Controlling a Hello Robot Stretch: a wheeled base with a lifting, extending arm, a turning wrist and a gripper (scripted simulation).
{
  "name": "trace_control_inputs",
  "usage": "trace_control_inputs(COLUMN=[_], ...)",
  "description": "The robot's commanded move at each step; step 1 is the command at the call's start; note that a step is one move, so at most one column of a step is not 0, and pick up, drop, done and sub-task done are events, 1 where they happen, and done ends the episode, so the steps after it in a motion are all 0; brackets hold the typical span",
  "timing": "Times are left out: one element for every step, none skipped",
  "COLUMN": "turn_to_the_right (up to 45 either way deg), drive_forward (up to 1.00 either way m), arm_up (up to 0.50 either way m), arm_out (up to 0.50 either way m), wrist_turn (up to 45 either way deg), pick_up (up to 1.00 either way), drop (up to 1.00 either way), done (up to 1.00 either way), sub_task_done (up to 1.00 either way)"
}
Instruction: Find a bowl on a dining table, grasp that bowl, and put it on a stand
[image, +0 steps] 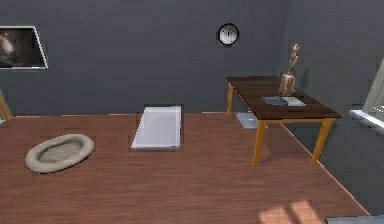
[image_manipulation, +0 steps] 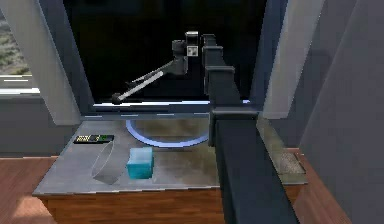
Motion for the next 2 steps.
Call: trace_control_inputs(turn_to_the_right=[0.0, 0.0], drive_forward=[0.00, 0.00], arm_up=[0.00, 0.00], arm_out=[-0.10, 0.00], wrist_turn=[0.0, 0.0], pick_up=[0.00, 0.00], drop=[0.00, 0.00], done=[0.00, 1.00], sub_task_done=[0.00, 0.00])
